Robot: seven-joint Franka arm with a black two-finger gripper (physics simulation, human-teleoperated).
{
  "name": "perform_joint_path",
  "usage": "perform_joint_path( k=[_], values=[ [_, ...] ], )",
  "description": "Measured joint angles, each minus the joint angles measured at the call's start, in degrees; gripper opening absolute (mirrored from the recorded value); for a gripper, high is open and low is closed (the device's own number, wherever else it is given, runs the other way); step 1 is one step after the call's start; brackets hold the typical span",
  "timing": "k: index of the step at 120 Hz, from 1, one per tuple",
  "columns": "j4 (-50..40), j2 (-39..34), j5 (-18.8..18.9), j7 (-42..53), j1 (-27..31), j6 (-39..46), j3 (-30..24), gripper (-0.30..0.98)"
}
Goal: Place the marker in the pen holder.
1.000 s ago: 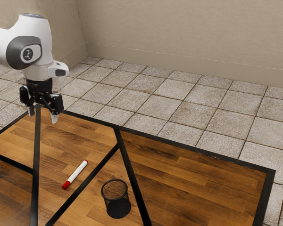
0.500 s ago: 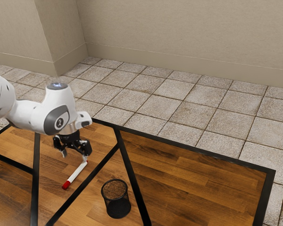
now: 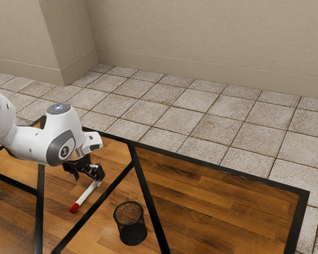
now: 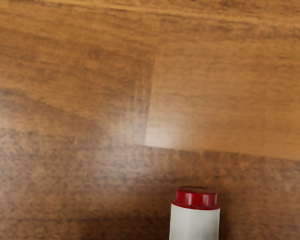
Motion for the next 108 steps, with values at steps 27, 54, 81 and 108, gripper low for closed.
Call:
perform_joint_path(
  k=[27,54,81,108],
  values=[
    [0.04,0.07,-0.20,1.25,0.18,0.73,-0.62,0.68],
    [0.20,0.78,-2.53,2.20,0.34,0.89,-1.69,0.67],
    [0.24,1.03,-10.35,5.16,1.32,0.83,-1.94,0.67],
    [0.20,1.00,-12.14,7.98,1.59,0.80,-1.94,0.35]
  ],
)
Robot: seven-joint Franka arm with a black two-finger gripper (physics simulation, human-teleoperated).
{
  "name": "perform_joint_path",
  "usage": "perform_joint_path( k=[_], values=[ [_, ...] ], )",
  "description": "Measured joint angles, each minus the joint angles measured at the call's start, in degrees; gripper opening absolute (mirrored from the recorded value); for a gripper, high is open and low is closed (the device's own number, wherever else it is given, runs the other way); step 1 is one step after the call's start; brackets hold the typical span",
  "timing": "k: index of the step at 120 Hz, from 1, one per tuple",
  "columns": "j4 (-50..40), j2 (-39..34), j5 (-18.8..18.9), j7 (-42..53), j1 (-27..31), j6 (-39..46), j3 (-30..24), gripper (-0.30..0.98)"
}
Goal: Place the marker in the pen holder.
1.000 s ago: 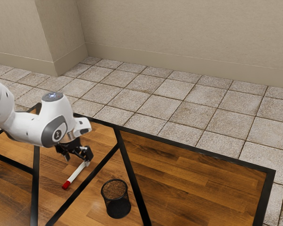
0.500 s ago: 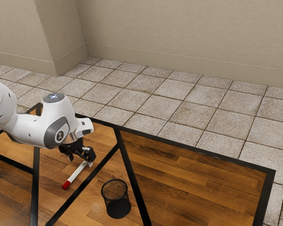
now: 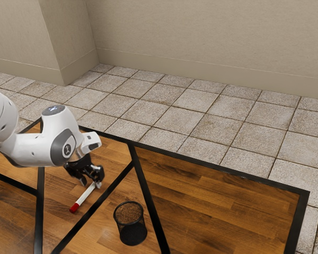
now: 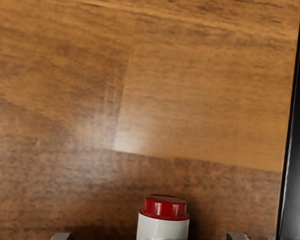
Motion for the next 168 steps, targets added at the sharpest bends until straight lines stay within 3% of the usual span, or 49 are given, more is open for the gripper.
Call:
perform_joint_path(
  k=[35,80,104,121,142,168],
  values=[
    [-0.12,-0.10,-0.22,2.59,-0.08,0.00,0.01,0.00],
    [-0.05,-2.70,1.26,3.15,-0.53,0.28,-0.06,-0.10],
    [-0.13,-9.26,5.98,2.91,-1.41,0.35,0.09,-0.10],
    [-0.51,-16.30,13.06,1.52,-1.26,-1.19,-2.45,-0.10],
    [-2.07,-21.73,22.49,-3.87,-9.59,-3.63,-6.26,-0.10],
    [-2.33,-25.55,25.98,-12.03,-15.76,-5.32,-10.25,-0.10]
  ],
)
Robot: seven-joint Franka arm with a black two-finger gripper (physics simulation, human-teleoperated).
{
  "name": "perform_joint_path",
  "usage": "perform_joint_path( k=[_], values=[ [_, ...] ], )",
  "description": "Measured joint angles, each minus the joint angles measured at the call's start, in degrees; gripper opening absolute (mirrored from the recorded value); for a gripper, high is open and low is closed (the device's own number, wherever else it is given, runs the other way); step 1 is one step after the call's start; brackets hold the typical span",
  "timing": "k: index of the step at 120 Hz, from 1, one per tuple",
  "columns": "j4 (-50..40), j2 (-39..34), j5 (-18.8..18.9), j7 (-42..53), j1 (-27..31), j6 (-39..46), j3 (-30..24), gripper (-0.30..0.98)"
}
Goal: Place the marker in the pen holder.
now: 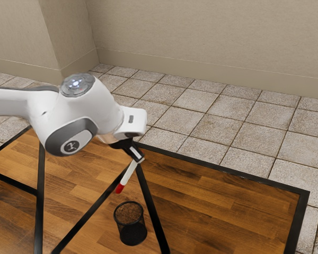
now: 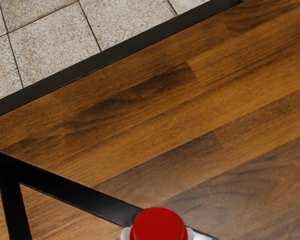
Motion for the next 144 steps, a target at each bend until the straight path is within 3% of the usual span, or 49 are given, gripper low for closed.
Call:
perform_joint_path(
  k=[45,93,119,134,144],
  values=[
    [-3.26,-2.12,1.27,-15.04,-2.75,-2.44,-4.21,-0.10],
    [-6.66,-1.28,7.76,-26.74,-2.24,-2.91,-4.38,-0.09],
    [-6.96,-1.97,6.66,-29.29,-2.25,-2.83,-4.37,0.36],
    [-5.13,-5.06,7.84,-30.18,-1.88,-4.12,-4.29,0.51],
    [3.09,-5.53,8.17,-30.40,0.28,-6.73,-3.72,0.56]
  ],
)
